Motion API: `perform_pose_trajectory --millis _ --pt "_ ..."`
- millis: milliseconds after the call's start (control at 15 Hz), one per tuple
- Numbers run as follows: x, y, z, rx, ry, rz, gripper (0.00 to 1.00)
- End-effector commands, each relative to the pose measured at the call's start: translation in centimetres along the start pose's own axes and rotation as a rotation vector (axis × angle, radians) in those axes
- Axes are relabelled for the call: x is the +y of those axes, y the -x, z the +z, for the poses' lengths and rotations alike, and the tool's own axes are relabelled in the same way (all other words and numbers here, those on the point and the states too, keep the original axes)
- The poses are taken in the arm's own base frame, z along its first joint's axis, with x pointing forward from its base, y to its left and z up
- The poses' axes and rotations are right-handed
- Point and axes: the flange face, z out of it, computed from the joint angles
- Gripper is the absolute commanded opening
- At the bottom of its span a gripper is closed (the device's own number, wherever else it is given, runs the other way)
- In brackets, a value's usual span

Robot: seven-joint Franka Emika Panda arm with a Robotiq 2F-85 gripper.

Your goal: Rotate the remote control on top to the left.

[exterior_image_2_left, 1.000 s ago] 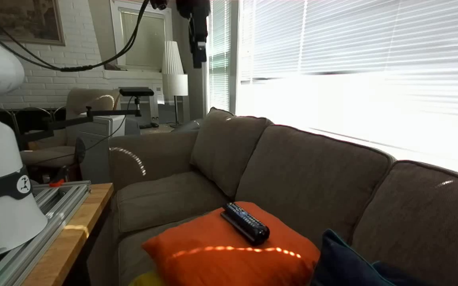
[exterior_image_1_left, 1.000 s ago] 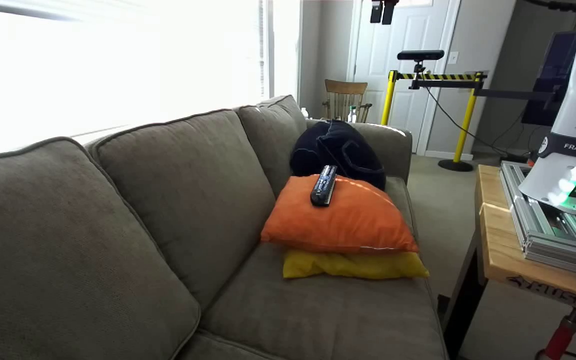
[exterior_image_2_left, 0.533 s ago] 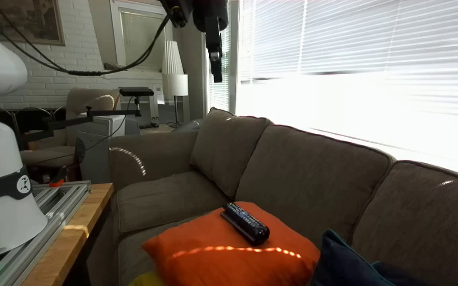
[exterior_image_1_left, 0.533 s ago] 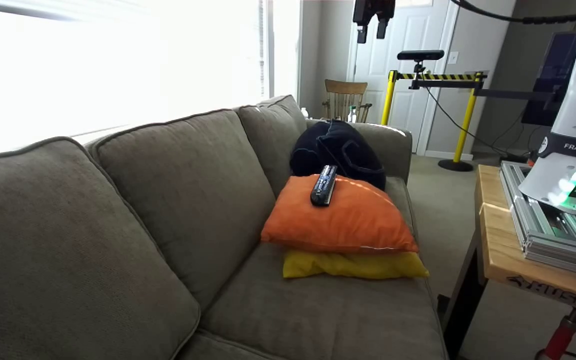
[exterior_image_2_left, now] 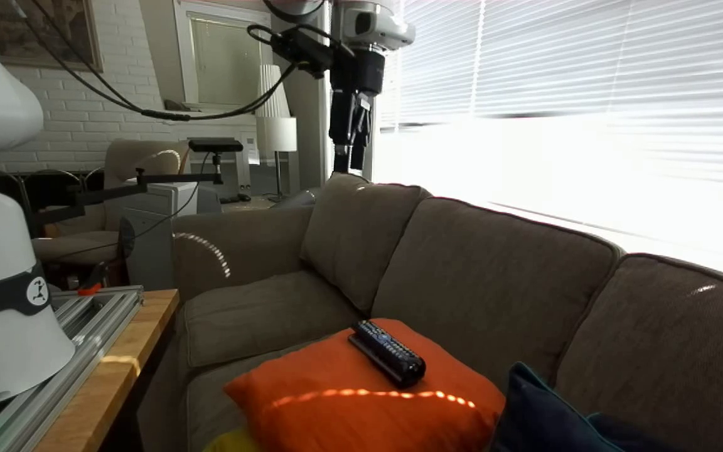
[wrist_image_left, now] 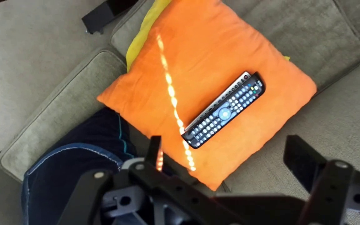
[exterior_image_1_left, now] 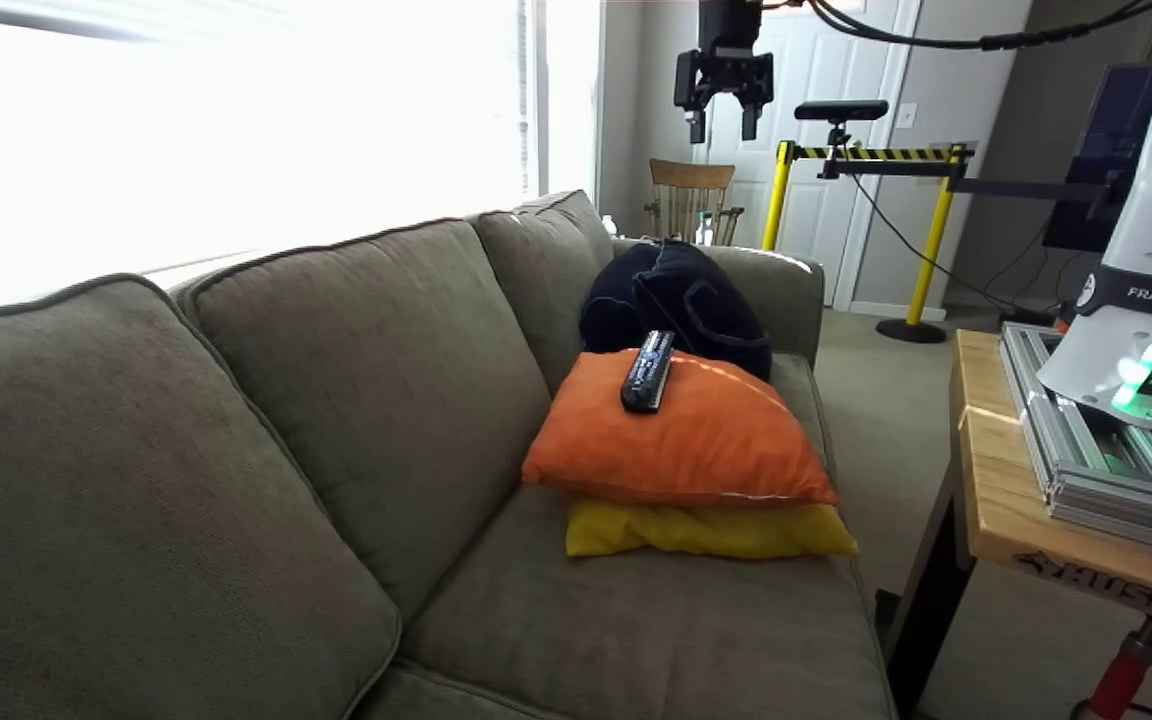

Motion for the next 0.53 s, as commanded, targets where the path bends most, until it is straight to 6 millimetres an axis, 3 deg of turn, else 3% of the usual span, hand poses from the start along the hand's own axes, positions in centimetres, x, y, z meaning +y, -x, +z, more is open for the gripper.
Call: perform_pose_trajectory --millis 0,467 --pt "-0.09 -0.41 0.23 -0.003 -0.02 0.004 1.0" --pt "-0.14 -1.33 0.83 -0.001 -0.025 0.06 1.0"
